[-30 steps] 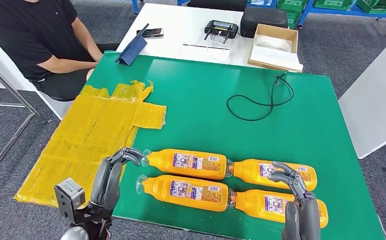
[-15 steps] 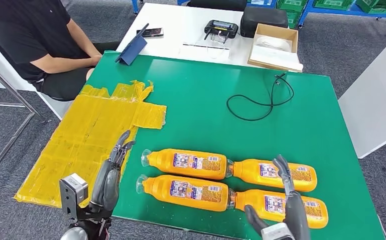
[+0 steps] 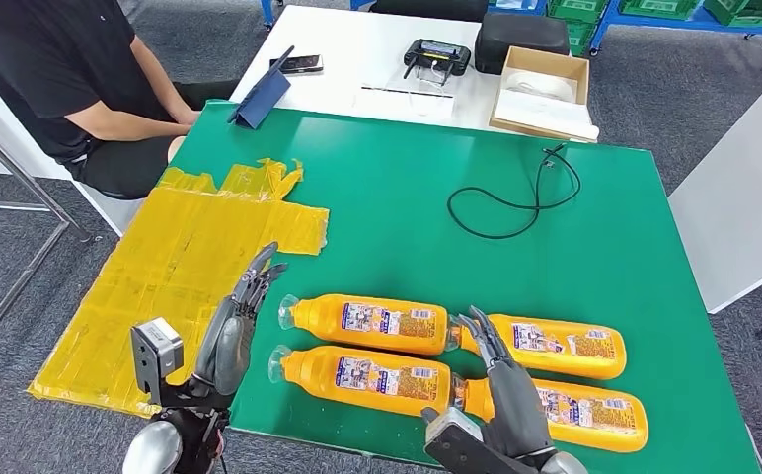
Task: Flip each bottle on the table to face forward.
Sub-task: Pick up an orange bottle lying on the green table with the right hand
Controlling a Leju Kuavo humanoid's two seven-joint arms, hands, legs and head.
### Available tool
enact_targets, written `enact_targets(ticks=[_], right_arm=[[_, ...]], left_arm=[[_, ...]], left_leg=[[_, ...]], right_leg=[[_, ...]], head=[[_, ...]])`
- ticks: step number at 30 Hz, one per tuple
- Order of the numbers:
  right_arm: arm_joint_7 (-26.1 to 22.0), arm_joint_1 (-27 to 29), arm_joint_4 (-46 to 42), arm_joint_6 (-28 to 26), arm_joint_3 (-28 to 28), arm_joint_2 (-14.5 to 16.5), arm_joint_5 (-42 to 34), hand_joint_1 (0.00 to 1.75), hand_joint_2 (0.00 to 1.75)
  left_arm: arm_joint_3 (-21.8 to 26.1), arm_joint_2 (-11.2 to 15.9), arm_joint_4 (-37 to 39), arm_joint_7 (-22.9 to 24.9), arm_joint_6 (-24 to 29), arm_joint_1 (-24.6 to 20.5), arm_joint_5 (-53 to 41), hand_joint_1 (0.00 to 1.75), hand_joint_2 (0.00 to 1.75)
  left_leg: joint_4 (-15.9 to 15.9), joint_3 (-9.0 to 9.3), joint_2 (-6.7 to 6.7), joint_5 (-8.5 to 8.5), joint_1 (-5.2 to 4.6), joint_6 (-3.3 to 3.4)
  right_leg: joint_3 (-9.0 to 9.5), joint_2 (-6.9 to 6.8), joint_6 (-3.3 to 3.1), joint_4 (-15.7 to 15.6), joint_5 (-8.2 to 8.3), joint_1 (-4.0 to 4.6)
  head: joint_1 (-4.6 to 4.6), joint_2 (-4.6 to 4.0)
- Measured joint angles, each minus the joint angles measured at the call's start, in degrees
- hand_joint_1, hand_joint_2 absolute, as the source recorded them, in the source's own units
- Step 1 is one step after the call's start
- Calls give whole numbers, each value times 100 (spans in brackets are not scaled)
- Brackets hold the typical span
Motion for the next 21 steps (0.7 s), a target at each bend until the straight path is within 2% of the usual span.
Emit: enact_targets(ticks=[8,21], right_arm=[[351,-644,688,213,530,-94,512,0,175],[458,-1247,1641,576,1120,-95,765,0,175]], left_arm=[[-166,57,268,58,13,-243,118,0,0],[-253,118,556,64,11,-458,213,0,0]], left_leg=[[0,-3,-1,0,0,0],[0,-6,-1,0,0,0]], right_leg=[[-3,0,0,0,0,0],[-4,-1,0,1,0,0]], head=[[1,0],[2,0]])
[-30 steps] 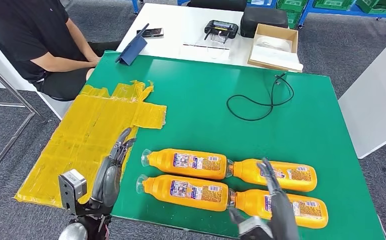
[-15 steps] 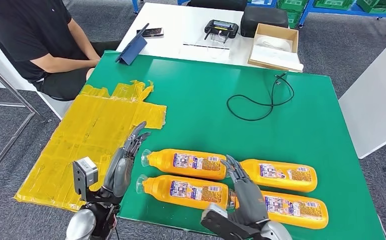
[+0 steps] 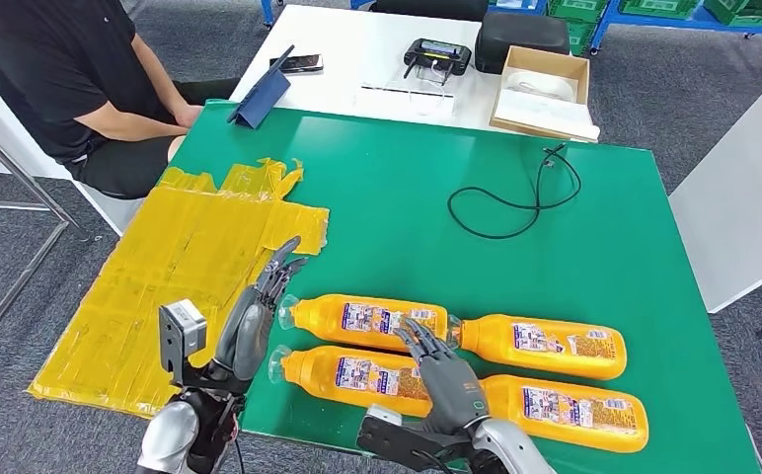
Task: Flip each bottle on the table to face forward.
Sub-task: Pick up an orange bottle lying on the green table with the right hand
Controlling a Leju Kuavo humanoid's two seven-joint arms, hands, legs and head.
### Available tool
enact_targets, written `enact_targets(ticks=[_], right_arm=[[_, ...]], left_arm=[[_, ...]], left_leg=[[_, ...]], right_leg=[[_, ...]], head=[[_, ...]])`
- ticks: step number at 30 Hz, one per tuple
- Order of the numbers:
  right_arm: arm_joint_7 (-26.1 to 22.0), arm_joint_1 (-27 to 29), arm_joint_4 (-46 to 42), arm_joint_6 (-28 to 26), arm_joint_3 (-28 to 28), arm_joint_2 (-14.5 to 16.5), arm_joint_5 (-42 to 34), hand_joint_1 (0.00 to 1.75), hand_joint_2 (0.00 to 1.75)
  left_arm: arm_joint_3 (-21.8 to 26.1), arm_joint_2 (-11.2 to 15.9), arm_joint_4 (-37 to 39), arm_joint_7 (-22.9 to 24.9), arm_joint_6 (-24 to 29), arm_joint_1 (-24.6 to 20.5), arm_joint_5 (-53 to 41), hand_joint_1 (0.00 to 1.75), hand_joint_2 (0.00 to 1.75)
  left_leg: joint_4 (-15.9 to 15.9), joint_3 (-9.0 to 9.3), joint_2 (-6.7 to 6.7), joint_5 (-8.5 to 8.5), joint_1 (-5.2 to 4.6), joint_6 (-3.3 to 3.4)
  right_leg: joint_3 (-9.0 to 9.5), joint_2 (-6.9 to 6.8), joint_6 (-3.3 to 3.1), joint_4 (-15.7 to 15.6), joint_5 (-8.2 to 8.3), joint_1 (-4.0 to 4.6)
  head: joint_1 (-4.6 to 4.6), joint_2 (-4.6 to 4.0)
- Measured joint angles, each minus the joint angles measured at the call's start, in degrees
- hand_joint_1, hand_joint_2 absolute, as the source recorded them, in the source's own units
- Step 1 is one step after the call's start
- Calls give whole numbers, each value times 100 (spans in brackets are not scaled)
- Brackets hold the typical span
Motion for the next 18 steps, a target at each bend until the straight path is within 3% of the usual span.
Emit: enact_targets(ticks=[18], right_arm=[[131,-646,1169,363,568,50,236,0,175]], left_arm=[[-71,30,251,39,-2,-226,126,0,0]], left_leg=[[0,1,1,1,0,1]], right_leg=[[1,0,0,0,1,0]], head=[[0,0]])
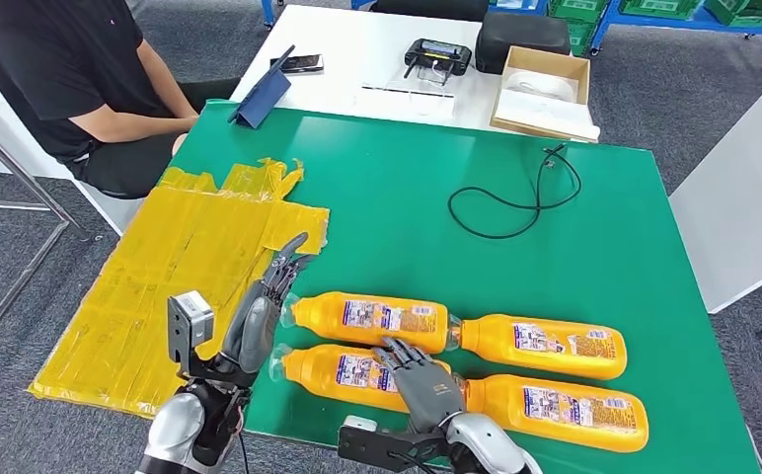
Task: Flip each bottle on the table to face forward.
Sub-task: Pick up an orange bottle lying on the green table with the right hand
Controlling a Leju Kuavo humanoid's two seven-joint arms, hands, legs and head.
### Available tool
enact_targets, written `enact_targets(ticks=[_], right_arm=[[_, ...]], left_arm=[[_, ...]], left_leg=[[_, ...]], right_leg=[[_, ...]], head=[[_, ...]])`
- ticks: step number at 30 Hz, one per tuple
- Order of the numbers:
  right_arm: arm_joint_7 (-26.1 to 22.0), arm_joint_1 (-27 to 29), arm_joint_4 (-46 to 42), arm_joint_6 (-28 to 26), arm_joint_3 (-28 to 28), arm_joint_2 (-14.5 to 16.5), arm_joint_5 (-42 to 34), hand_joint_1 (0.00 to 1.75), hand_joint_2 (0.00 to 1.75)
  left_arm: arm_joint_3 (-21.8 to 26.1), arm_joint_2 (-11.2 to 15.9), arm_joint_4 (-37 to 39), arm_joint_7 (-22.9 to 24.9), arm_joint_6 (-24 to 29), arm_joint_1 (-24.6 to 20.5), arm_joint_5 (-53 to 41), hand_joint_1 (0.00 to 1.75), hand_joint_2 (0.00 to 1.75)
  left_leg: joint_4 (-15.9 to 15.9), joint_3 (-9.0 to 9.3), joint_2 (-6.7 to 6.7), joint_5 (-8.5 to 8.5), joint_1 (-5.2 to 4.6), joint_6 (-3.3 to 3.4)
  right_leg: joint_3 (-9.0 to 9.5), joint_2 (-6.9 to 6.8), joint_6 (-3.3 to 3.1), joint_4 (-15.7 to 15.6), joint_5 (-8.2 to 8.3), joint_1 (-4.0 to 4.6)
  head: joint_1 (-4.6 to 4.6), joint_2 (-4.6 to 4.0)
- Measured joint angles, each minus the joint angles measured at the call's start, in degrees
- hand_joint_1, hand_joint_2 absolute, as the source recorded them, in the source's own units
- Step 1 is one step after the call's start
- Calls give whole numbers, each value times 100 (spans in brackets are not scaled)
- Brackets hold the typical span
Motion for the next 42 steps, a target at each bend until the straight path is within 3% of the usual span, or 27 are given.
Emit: enact_targets(ticks=[4,5,12,22,25,30,34,38,42], right_arm=[[109,-316,473,261,211,9,163,169,175],[125,-400,600,322,263,16,192,175,175],[74,-831,1253,576,502,31,40,175,175],[67,-986,1454,629,597,26,-50,175,175],[145,-1001,1459,705,612,25,-156,175,175],[463,-975,1456,705,576,112,-501,175,175],[271,-911,1445,490,301,109,-1218,175,175],[-89,-298,1018,-350,-250,227,-2453,175,175],[-335,460,229,-924,-519,395,-3179,175,175]], left_arm=[[-39,6,79,26,1,-101,25,0,0],[-49,6,105,34,0,-133,36,0,0],[-80,14,319,76,3,-335,168,0,0],[-80,27,470,80,71,-392,207,0,0],[-45,-17,459,81,458,-401,28,0,0],[254,-328,79,71,1890,-497,-900,0,0],[506,-477,-216,-145,2611,-563,-1253,0,175],[717,-580,-617,-360,3318,-423,-1579,0,175],[842,-617,-976,-310,3503,-186,-1520,0,175]], left_leg=[[0,22,9,-3,0,-1],[0,32,15,-5,1,-3],[-5,138,63,-46,9,-26],[-4,172,76,-43,11,-25],[-4,174,77,-44,10,-25],[-4,177,77,-44,11,-25],[-4,188,76,-45,12,-26],[-4,172,70,-46,11,-27],[-2,108,60,-28,11,-16]], right_leg=[[11,10,0,0,0,0],[17,14,0,-1,0,1],[42,57,-26,-5,-18,7],[70,74,-21,-5,-9,7],[71,76,-21,-5,-9,7],[75,76,-21,-5,-9,8],[86,76,-21,-5,-10,8],[94,74,-18,-4,-12,8],[85,70,-9,1,-4,9]], head=[[-1,0],[-1,0],[-1,0],[0,0],[-1,0],[-1,0],[1,0],[1,0],[-2,0]])
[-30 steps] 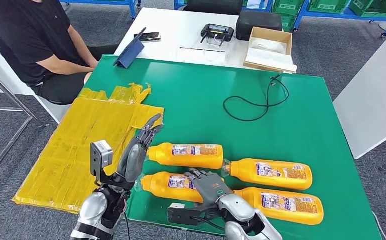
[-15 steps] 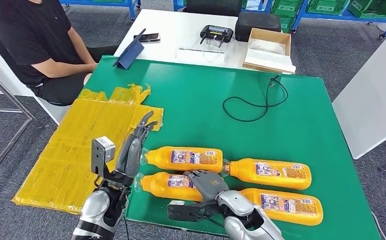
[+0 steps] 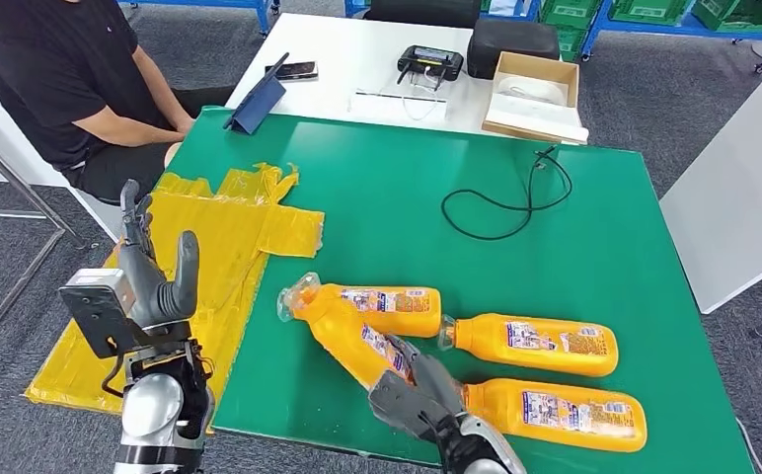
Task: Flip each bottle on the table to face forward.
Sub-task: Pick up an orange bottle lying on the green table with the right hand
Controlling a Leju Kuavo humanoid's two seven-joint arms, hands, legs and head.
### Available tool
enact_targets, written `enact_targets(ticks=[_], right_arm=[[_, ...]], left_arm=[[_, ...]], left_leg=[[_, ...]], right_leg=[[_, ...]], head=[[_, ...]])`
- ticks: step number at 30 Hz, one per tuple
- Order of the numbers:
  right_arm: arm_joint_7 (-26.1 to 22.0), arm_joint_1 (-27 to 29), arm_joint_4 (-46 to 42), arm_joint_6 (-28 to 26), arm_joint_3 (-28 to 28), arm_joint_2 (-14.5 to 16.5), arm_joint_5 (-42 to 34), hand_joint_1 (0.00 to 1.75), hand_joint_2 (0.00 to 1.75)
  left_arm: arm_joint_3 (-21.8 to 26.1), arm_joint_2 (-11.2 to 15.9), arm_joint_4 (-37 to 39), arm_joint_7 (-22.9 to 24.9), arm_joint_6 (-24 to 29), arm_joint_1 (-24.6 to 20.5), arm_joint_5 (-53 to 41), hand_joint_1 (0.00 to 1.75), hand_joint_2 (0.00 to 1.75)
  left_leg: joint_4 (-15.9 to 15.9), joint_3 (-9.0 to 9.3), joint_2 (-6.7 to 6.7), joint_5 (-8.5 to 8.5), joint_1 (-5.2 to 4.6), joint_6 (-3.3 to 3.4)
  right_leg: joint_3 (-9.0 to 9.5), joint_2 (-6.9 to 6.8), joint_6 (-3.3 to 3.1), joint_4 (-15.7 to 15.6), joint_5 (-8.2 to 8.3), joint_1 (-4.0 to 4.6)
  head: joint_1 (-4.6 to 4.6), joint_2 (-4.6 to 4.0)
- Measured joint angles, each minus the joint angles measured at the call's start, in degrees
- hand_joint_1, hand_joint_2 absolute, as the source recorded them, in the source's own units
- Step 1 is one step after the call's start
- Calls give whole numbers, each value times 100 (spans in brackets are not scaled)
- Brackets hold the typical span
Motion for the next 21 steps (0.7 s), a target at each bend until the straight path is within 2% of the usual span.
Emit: enact_targets(ticks=[4,9,15,18,21], right_arm=[[-250,459,-585,-253,-109,97,-127,175,175],[-704,763,-1078,-424,-244,173,-140,175,175],[-1372,1119,-1589,-460,-455,269,-81,175,175],[-1562,1253,-1792,-401,-521,269,-66,175,175],[-1727,1338,-1910,-314,-547,260,-81,175,175]], left_arm=[[48,-21,-119,95,-86,149,319,0,175],[72,-22,-140,391,-828,337,985,0,175],[17,-15,-70,908,-2623,772,2718,0,175],[-117,51,0,862,-3429,979,3374,0,175],[-362,229,100,701,-4171,1106,3983,0,175]], left_leg=[[0,-37,-12,2,-1,-1],[0,-57,-14,0,-8,1],[0,-72,-14,-2,-15,2],[0,-79,-14,-3,-15,2],[0,-82,-14,-3,-15,2]], right_leg=[[-33,-9,1,2,0,-1],[-51,-13,2,1,-2,-9],[-67,-14,3,0,-3,-16],[-76,-14,3,-1,-3,-15],[-80,-14,2,-1,-3,-15]], head=[[1,0],[2,0],[1,1],[1,0],[1,0]])
